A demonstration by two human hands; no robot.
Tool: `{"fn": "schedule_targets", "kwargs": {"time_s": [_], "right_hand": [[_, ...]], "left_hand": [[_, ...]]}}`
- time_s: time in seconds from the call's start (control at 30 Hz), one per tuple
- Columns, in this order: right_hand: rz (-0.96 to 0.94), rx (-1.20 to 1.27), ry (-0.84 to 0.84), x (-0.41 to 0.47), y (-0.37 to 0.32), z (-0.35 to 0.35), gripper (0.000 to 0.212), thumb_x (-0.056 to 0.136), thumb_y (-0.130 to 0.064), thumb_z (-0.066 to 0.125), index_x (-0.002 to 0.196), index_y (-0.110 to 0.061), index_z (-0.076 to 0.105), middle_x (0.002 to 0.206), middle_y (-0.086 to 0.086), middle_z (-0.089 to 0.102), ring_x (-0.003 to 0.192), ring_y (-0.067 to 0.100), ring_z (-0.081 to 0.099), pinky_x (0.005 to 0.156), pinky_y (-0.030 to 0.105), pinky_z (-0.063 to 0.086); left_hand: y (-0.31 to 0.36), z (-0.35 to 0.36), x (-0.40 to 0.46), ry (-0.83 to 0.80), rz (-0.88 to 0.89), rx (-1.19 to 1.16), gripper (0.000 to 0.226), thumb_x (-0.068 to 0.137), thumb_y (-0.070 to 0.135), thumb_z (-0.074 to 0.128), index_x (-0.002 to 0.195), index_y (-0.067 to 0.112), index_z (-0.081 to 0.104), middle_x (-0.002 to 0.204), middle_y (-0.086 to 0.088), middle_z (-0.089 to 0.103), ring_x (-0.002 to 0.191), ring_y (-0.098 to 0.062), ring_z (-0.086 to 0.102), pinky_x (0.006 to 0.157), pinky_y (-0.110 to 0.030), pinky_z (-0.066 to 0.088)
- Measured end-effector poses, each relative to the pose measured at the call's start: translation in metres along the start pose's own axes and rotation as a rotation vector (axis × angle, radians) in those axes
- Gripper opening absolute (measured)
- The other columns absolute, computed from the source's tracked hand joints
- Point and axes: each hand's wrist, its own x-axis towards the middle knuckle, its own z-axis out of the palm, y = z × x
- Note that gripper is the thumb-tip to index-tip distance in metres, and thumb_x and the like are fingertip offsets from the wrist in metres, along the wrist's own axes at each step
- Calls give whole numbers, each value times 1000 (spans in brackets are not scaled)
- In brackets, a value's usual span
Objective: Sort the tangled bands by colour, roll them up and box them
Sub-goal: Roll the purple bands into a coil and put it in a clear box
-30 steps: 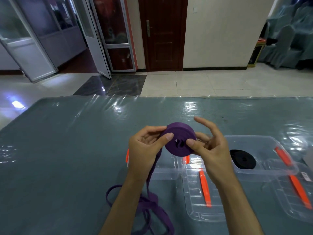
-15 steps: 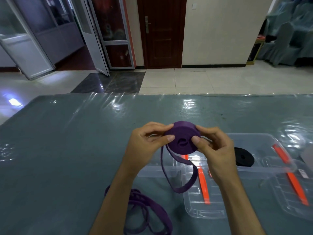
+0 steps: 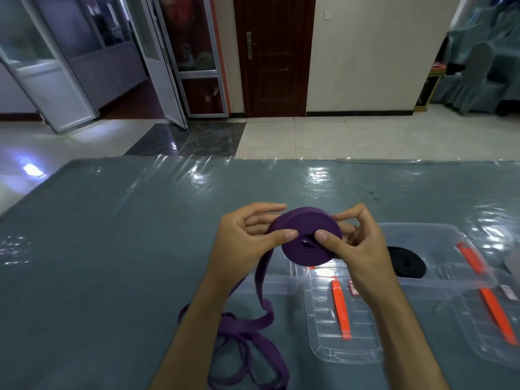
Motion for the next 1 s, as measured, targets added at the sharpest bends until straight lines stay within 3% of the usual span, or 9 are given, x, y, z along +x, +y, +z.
{"fn": "schedule_targets", "kwargs": {"time_s": [0.13, 0.23, 0.33, 0.47, 0.6, 0.73, 0.87, 0.93, 1.0], "right_hand": [[-91, 28, 4, -4, -3, 1, 57, 80, -25, 89, 132, -32, 67, 107, 12, 80, 100, 29, 78, 82, 33, 64], [-115, 56, 71, -7, -1, 7, 33, 79, -17, 86, 107, -31, 75, 107, 7, 80, 98, 22, 78, 79, 29, 64], [-20, -7, -34, -10, -1, 7, 31, 78, -11, 87, 91, -19, 61, 96, 10, 79, 83, 25, 78, 68, 33, 65], [-37, -1, -34, -17, -5, 10, 41, 79, -11, 84, 115, -23, 71, 101, 14, 80, 85, 29, 79, 70, 35, 65], [-117, 10, 64, -25, -9, 10, 29, 79, -11, 82, 104, -26, 77, 104, 8, 81, 94, 22, 79, 76, 26, 63], [62, -60, -89, -33, -11, 3, 40, 76, -17, 86, 105, -27, 59, 99, 15, 81, 86, 38, 79, 67, 36, 66], [-4, -65, -48, -46, -7, 12, 63, 81, -16, 84, 137, -37, 62, 107, 8, 80, 94, 29, 79, 72, 33, 65], [-50, -27, 24, -53, -3, 18, 55, 83, -15, 82, 133, -34, 67, 111, 6, 80, 97, 25, 79, 73, 29, 64], [-36, -14, 60, -58, 1, 19, 48, 81, -14, 83, 124, -30, 68, 110, 7, 80, 95, 27, 79, 72, 30, 65]], "left_hand": [[0, 7, -7, -9, 38, -100, 29, 82, 13, 91, 106, 25, 80, 113, -3, 80, 105, -23, 78, 90, -30, 62], [5, 6, -6, -22, 73, -93, 31, 82, 10, 88, 108, 26, 82, 108, -2, 80, 103, -15, 77, 88, -22, 60], [7, 5, -5, 45, 82, -28, 31, 74, 20, 96, 99, 31, 82, 100, 1, 82, 94, -15, 79, 84, -22, 61], [6, 7, -12, -3, 57, -115, 26, 82, 15, 91, 102, 28, 81, 108, -3, 81, 102, -19, 78, 88, -22, 60], [8, 2, -18, -149, 50, -69, 43, 85, 10, 85, 124, 27, 78, 116, -1, 75, 110, -18, 73, 97, -29, 59], [13, 1, -22, -9, 70, 27, 47, 73, 27, 96, 113, 42, 76, 109, 3, 80, 100, -16, 77, 86, -27, 62], [12, -1, -29, -24, 23, -14, 28, 78, 36, 91, 102, 32, 77, 115, 1, 80, 107, -22, 77, 92, -34, 61], [10, -7, -33, -103, -25, 25, 34, 83, 39, 87, 114, 33, 78, 120, 3, 79, 113, -21, 75, 100, -39, 59], [10, -10, -38, -131, -31, 48, 38, 84, 36, 87, 120, 35, 79, 119, 4, 79, 111, -18, 75, 99, -33, 59]]}}
